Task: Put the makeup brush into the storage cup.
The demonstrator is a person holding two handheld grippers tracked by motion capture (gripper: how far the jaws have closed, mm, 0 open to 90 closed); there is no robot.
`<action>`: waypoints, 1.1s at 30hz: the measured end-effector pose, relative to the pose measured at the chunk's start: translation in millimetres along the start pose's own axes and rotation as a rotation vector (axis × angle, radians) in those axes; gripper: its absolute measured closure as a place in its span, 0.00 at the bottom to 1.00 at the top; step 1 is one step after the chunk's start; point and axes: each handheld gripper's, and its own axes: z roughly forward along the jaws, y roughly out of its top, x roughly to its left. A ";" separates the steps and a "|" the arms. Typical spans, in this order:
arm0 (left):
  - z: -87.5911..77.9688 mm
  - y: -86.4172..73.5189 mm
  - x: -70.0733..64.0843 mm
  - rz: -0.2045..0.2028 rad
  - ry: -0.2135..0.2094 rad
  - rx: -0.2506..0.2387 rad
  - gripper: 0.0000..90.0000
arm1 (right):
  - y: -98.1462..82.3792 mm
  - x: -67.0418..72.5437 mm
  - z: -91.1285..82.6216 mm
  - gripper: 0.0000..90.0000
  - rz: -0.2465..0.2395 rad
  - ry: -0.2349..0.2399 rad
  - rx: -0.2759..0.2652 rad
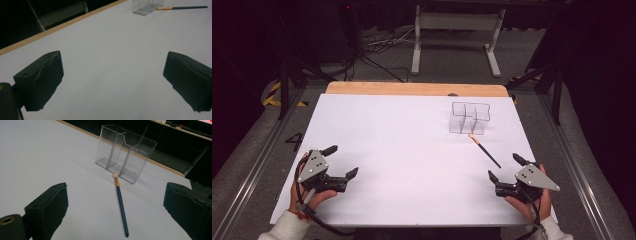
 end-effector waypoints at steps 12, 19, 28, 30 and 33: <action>-0.4 -6.1 -6.8 0.002 -0.013 0.025 0.04 | -0.2 -4.5 2.6 0.07 0.017 0.003 0.005; 1.5 -7.2 -9.2 0.004 -0.021 0.040 0.04 | -0.4 -4.3 4.5 0.07 0.017 0.005 0.015; 5.5 -11.4 -10.3 -0.002 -0.025 0.061 0.04 | 3.9 -10.0 7.8 0.07 0.019 0.004 0.022; 5.3 -13.0 -11.4 0.001 -0.026 0.072 0.04 | 7.6 -11.4 9.3 0.07 0.012 0.007 0.024; 4.6 -13.6 -12.1 -0.002 -0.025 0.072 0.04 | 14.2 -14.8 13.9 0.07 0.022 0.028 0.032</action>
